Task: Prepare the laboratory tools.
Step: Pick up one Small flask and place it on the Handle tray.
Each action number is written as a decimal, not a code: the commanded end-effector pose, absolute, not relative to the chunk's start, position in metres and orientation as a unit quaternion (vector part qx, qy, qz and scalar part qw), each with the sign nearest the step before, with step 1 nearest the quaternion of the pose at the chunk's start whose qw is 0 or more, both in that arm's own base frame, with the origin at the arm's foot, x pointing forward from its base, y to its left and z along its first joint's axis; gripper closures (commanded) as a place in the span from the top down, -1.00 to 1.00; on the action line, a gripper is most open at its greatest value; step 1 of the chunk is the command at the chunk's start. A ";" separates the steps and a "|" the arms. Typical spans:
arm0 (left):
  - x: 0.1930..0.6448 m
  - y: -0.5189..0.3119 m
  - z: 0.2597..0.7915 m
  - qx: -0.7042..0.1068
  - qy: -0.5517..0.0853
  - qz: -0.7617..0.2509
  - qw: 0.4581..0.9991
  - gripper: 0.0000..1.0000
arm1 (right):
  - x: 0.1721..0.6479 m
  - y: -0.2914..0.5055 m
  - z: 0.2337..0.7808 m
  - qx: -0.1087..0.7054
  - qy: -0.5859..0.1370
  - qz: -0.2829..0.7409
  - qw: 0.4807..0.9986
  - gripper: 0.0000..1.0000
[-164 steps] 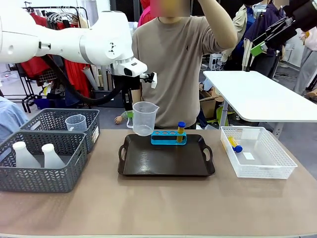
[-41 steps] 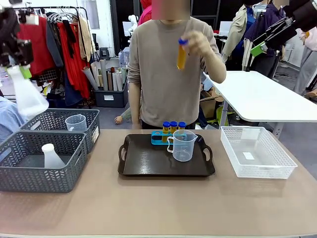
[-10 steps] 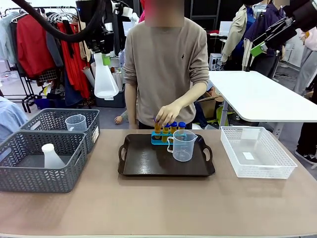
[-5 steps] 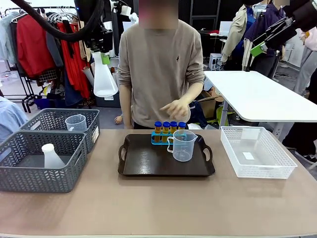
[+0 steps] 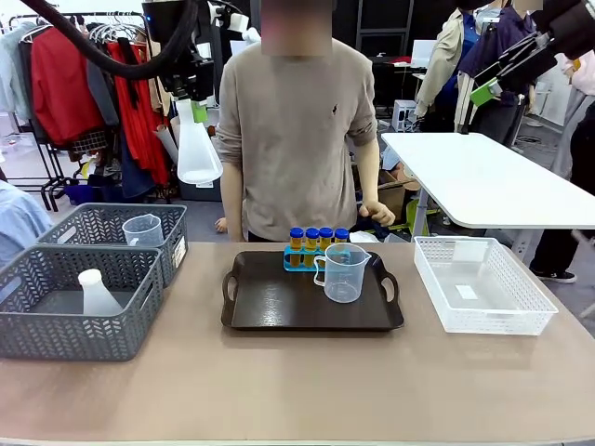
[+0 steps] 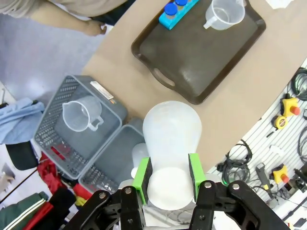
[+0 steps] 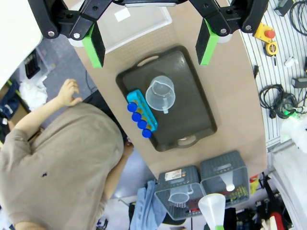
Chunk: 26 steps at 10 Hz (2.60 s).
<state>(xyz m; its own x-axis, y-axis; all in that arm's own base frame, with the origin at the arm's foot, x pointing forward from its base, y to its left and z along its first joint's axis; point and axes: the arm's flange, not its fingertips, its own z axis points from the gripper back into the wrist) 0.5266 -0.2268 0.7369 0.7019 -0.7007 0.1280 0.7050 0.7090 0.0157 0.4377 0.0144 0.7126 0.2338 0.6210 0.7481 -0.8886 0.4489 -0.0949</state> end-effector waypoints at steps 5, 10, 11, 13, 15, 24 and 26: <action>0.537 -0.241 0.722 -0.017 -0.041 -0.399 0.916 -1.00 | 0.438 0.015 0.714 0.182 -0.377 0.495 0.761 1.00; 0.574 -0.293 0.642 -0.022 0.021 -0.456 0.890 -1.00 | 0.438 0.015 0.714 0.182 -0.377 0.495 0.761 1.00; 0.581 -0.298 0.627 -0.030 0.022 -0.456 0.889 -1.00 | 0.438 0.015 0.714 0.182 -0.377 0.495 0.761 1.00; 0.585 -0.309 0.604 -0.067 -0.009 -0.456 0.888 -1.00 | 0.438 0.015 0.714 0.182 -0.377 0.495 0.761 1.00; 0.587 -0.320 0.584 -0.063 -0.035 -0.462 0.884 -1.00 | 0.438 0.015 0.714 0.182 -0.377 0.495 0.761 1.00; 0.599 -0.344 0.558 -0.062 -0.022 -0.476 0.877 -1.00 | 0.438 0.015 0.714 0.182 -0.377 0.495 0.761 1.00; 0.603 -0.354 0.531 -0.036 -0.042 -0.469 0.881 -1.00 | 0.438 0.015 0.714 0.182 -0.377 0.495 0.761 1.00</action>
